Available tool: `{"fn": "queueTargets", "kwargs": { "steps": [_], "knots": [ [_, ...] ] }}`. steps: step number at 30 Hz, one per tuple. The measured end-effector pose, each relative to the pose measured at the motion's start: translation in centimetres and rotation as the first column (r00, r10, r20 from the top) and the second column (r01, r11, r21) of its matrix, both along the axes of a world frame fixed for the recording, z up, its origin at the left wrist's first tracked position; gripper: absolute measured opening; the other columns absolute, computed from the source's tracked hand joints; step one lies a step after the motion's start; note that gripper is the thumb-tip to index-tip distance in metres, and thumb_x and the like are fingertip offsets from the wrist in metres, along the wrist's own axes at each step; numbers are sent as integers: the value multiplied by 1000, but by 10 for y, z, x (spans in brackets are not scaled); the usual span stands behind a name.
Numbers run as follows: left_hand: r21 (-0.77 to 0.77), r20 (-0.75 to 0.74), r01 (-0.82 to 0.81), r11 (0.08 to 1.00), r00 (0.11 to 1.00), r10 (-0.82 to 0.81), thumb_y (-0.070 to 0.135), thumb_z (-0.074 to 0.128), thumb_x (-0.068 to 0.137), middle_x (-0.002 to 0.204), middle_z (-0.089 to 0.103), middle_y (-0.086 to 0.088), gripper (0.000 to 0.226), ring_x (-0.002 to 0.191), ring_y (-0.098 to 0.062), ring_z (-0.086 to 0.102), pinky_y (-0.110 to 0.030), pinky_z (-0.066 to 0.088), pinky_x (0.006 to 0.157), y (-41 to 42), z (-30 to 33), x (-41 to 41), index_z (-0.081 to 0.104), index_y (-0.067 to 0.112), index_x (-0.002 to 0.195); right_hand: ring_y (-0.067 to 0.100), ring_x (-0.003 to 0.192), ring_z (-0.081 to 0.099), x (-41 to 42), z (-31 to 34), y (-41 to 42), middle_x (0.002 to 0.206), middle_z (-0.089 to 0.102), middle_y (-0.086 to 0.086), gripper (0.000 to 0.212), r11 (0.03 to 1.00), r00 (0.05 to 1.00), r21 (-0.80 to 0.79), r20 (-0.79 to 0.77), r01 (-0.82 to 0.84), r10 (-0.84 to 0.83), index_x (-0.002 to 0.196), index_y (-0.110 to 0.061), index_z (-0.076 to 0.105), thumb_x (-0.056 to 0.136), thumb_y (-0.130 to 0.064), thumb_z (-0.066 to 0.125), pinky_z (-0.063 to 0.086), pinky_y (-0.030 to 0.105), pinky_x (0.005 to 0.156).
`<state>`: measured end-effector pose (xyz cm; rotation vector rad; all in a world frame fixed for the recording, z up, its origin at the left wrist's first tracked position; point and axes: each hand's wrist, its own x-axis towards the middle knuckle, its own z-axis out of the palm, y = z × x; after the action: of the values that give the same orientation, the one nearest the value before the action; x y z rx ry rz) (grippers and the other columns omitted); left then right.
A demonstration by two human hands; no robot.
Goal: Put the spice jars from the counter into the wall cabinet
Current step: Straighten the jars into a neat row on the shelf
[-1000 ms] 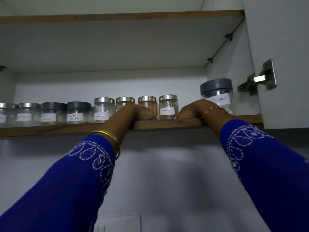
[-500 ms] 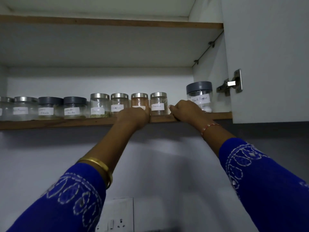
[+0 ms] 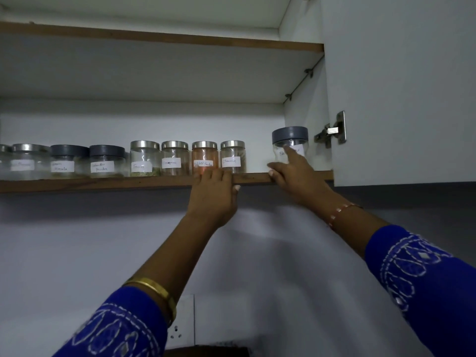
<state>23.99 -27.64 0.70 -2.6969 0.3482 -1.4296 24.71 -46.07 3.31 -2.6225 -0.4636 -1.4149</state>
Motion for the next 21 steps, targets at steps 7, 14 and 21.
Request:
{"fn": "queueTargets", "kwargs": {
  "steps": [7,14,21],
  "knots": [
    [-1,-113,134,991,985,-133,33,24,99,115,63,-14,42,104,-33,57,-36,42,84,-52,28,5,55,9,115,40,120,47,15,17,-42,134,38,26,40,984,974,178,-226,17,24,139,-15,41,99,-21,38,38,36,100],
    [-163,-589,29,986,799,-120,17,21,101,144,39,-20,41,127,-31,42,-35,31,103,-87,73,2,39,0,134,29,135,36,28,50,-39,149,35,15,43,998,867,30,-497,56,-34,141,-8,37,100,-20,34,28,34,109],
    [-330,-663,-76,941,728,-174,18,38,92,77,51,-9,19,65,-17,48,-27,37,60,-77,91,30,48,13,77,28,125,49,54,75,-29,139,47,13,40,986,719,-159,-679,55,-150,134,-8,44,95,-17,44,39,37,104]
  ]
}}
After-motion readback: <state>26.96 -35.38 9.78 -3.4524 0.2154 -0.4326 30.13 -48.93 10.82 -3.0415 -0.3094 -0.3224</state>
